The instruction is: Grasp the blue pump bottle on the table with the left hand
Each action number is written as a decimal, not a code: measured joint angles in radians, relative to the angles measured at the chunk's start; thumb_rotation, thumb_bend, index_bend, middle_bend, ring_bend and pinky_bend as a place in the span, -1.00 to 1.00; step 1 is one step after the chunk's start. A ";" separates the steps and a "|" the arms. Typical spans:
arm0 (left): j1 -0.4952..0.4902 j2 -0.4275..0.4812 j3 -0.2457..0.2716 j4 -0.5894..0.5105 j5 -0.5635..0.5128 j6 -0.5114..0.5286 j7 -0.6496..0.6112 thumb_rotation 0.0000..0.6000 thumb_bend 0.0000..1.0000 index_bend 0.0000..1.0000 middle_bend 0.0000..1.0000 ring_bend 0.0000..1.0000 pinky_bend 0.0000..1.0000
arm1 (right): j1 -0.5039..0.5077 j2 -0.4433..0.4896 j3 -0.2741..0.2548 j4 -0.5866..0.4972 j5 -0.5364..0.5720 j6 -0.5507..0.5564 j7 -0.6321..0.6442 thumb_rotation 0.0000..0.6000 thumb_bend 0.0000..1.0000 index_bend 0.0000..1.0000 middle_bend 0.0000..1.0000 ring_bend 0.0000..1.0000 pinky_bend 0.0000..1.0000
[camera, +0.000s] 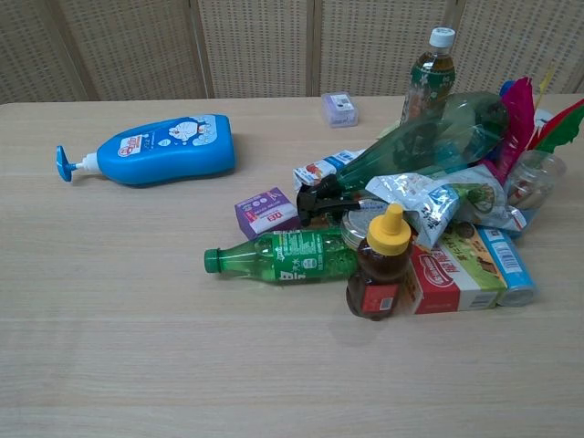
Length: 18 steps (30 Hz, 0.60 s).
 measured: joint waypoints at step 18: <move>-0.125 0.006 -0.049 -0.002 -0.106 -0.203 0.043 1.00 -0.50 -1.00 -1.00 -1.00 -1.00 | -0.042 0.006 -0.015 0.026 0.012 0.042 0.060 0.47 -0.63 -1.00 -1.00 -1.00 -1.00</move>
